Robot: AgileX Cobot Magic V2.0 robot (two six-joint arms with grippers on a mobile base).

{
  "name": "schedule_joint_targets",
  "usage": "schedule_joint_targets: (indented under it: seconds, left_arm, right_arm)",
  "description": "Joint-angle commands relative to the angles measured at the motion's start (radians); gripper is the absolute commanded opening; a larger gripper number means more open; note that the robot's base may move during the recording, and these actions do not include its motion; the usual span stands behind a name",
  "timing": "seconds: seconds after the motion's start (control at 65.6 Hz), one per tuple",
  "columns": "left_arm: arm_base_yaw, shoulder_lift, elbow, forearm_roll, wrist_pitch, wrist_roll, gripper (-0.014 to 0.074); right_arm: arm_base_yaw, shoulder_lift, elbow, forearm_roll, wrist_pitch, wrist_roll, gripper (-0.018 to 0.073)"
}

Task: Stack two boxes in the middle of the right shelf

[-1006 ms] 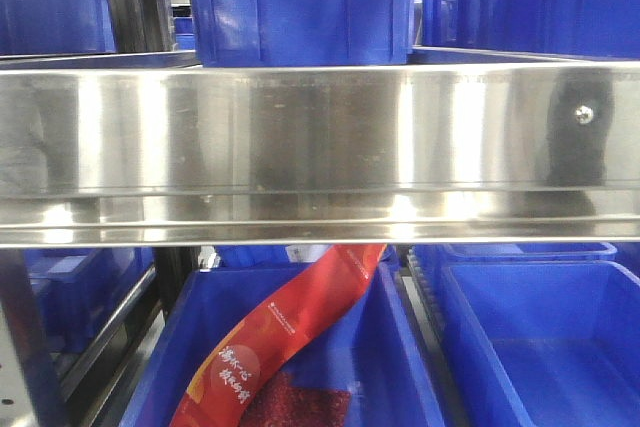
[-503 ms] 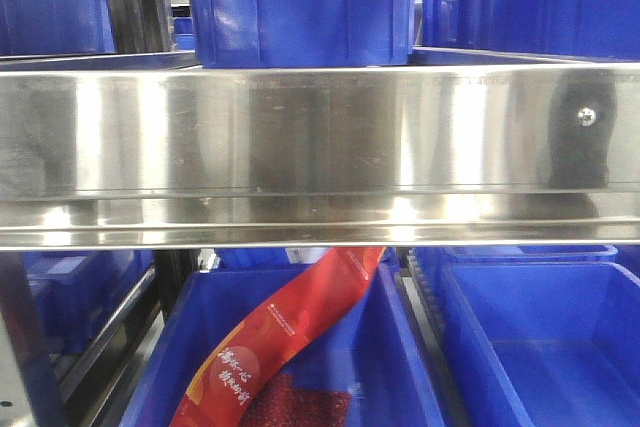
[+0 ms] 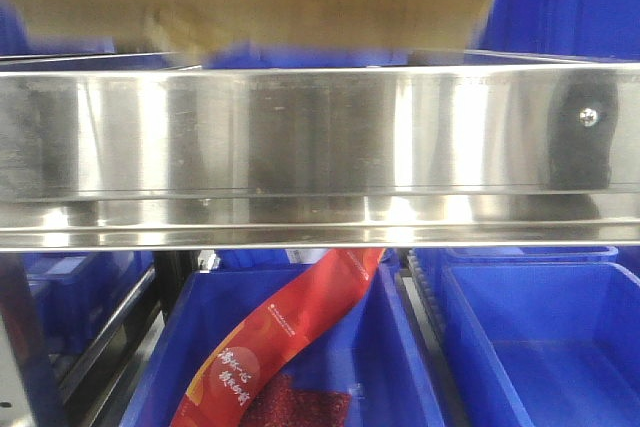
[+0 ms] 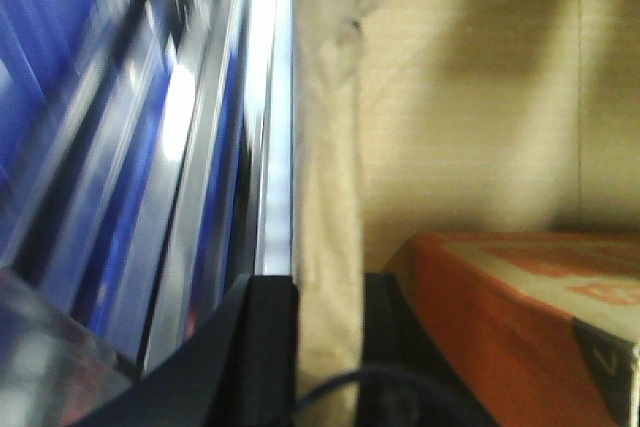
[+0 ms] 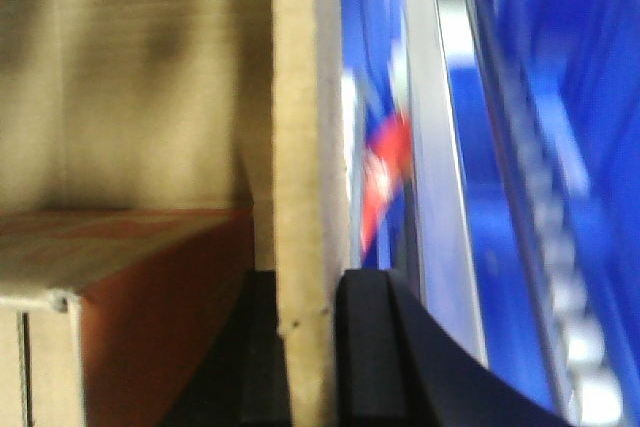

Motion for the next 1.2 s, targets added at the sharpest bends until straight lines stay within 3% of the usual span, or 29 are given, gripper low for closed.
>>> schedule_joint_targets:
  seconds: [0.0,0.122,0.183,0.259,0.427,0.503,0.595,0.793,0.869,0.93,1.052,1.082,1.189]
  left_arm:
    - [0.005,0.008,-0.015,-0.035,-0.036,0.013,-0.0111]
    - [0.005,0.014,-0.015,-0.045,-0.038,0.013,-0.0107]
    - [0.005,0.016,-0.015,-0.047,-0.034,0.013,-0.006]
    - [0.005,0.02,-0.015,-0.047,-0.034,0.013,0.0047]
    - [0.005,0.029,-0.015,-0.047,-0.047,0.013,0.0309]
    - [0.005,0.029,-0.015,-0.047,-0.057,0.013,0.0367]
    - [0.005,0.029,-0.017,-0.047,-0.081,0.013,0.0372]
    - [0.005,0.028,-0.089,-0.082,-0.047,0.013,0.0368]
    - [0.005,0.015,-0.098,-0.089,-0.034,0.013,0.0326]
    - [0.005,0.008,-0.098,-0.094,-0.012,0.013,0.0221]
    - [0.005,-0.005,-0.095,-0.141,0.048,0.013,-0.0112]
    - [0.005,-0.009,-0.087,-0.147,0.049,0.013,-0.0108]
    - [0.005,-0.039,-0.042,-0.153,0.004,0.013,-0.0108]
  right_arm:
    - [-0.003,0.01,-0.011,0.002,-0.052,0.017,-0.0151]
    - [-0.003,0.029,-0.011,-0.015,-0.055,0.017,-0.0148]
    - [-0.003,0.031,-0.011,-0.034,-0.058,0.017,-0.0102]
    - [-0.003,0.036,-0.011,-0.036,-0.058,0.017,0.001]
    - [-0.003,0.039,-0.011,-0.052,-0.068,0.017,0.0356]
    - [-0.003,0.039,-0.011,-0.07,-0.077,0.017,0.0444]
    - [-0.003,0.039,-0.011,-0.09,-0.08,0.017,0.0491]
    - [-0.003,-0.004,-0.011,-0.092,-0.074,0.017,0.0484]
    - [-0.003,-0.023,-0.011,-0.092,-0.058,0.015,0.0435]
    - [-0.003,-0.04,-0.011,-0.092,-0.044,0.015,0.0326]
    - [-0.003,-0.064,-0.009,-0.088,0.0,0.015,-0.0073]
    - [-0.003,-0.073,-0.007,-0.088,0.008,0.015,-0.0171]
    - [-0.003,-0.102,0.033,-0.112,-0.013,0.011,-0.0161]
